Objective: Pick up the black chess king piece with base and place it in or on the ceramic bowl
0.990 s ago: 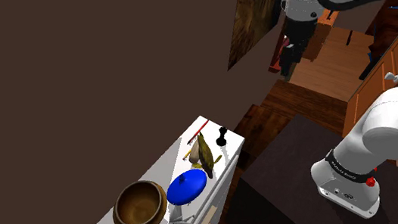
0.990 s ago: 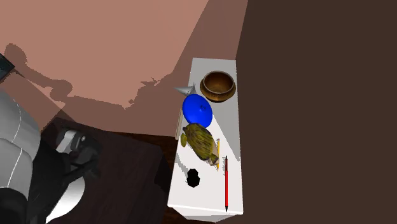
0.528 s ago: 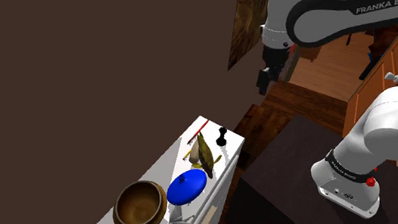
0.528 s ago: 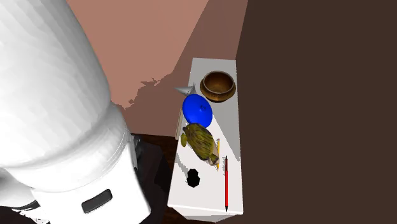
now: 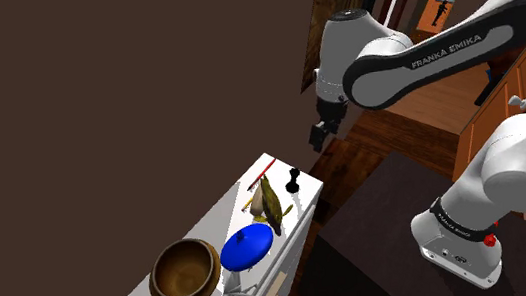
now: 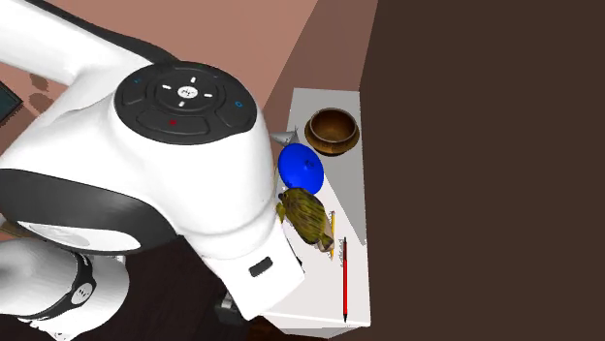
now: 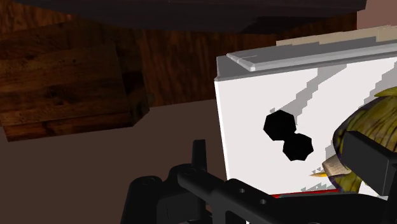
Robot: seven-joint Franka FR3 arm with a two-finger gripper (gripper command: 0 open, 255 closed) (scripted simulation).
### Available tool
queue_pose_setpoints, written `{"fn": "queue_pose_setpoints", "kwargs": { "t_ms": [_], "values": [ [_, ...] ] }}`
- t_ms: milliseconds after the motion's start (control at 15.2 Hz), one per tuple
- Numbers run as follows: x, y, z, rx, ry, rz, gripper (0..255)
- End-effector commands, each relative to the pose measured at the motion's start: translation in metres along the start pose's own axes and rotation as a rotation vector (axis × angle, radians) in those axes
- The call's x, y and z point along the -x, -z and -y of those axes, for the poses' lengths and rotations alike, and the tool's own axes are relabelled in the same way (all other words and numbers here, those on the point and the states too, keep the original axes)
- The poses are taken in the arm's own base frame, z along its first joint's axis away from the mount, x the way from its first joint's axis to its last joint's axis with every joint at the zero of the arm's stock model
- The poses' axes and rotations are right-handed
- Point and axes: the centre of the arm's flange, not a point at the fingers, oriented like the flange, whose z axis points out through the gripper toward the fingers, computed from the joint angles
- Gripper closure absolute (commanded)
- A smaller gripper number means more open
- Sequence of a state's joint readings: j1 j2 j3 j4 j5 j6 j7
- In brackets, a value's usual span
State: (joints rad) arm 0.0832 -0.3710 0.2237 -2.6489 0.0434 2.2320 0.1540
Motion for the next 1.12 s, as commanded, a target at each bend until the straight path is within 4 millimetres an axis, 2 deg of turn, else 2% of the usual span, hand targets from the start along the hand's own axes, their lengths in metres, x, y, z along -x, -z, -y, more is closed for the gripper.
{"fn": "queue_pose_setpoints", "kwargs": {
  "t_ms": [0, 462, 924, 1056],
  "values": [
    [-0.012, -0.017, 0.012, -0.006, 0.005, -0.013, 0],
    [-0.05, -0.082, 0.058, -0.021, 0.024, -0.046, 0],
    [-0.052, -0.119, 0.059, -0.021, 0.024, -0.046, 0],
    [-0.052, -0.122, 0.059, -0.021, 0.024, -0.046, 0]
  ]
}}
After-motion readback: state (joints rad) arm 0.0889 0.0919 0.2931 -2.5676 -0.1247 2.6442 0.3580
